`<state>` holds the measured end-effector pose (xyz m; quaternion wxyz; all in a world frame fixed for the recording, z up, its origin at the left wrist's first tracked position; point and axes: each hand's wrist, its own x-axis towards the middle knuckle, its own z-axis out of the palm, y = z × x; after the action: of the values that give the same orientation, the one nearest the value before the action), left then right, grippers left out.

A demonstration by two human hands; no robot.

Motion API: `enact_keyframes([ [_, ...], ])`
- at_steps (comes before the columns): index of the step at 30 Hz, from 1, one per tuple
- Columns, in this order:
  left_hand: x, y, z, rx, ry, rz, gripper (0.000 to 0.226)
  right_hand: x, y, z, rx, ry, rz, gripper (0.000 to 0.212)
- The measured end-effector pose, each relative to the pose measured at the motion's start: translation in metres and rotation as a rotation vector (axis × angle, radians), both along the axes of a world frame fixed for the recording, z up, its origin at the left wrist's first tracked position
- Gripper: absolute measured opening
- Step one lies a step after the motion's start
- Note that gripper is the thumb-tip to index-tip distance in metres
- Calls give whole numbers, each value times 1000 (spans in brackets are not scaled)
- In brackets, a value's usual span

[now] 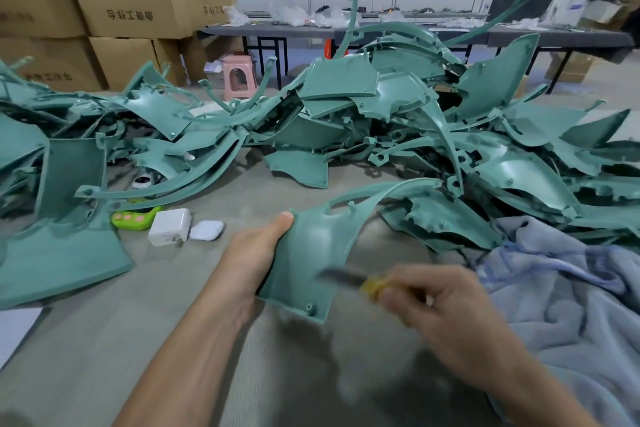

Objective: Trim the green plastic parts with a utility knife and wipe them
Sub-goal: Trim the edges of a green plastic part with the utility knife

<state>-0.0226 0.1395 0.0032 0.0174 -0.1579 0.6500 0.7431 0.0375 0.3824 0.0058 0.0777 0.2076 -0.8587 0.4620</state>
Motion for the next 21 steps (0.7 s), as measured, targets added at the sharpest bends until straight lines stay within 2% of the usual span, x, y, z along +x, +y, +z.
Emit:
enact_keyframes([
  [2,-1,1,-1,-31,-7,-6,24,-8,9,1,-71,131,-270,16],
  [3,-1,2,-1,-41,-8,-9,25,-10,14,3,-89,174,-336,14],
  [4,-2,2,-2,-42,-4,-13,26,-11,17,5,-106,179,-299,12],
  [6,-2,4,-3,-22,-9,-23,29,-1,14,7,-95,96,-20,16],
  [8,-1,4,-4,-30,-21,-46,30,9,2,3,57,-5,161,22],
  [10,-2,3,-4,-42,-33,-35,35,6,-3,-3,117,44,50,20],
  [13,-5,-1,-2,-60,-52,40,40,-6,8,2,51,191,-351,18],
  [14,-5,-2,-1,-65,-51,43,40,-7,11,4,4,185,-333,17],
  [16,-5,0,-1,-57,-47,25,36,-2,11,6,-55,74,-62,17],
  [18,-3,2,-3,-24,-41,-6,27,6,2,2,18,-56,144,24],
  [19,-3,3,-3,-19,-35,-7,26,5,-1,0,54,-54,112,24],
  [21,-4,1,-3,-38,-26,22,25,-6,3,-5,24,45,-167,19],
])
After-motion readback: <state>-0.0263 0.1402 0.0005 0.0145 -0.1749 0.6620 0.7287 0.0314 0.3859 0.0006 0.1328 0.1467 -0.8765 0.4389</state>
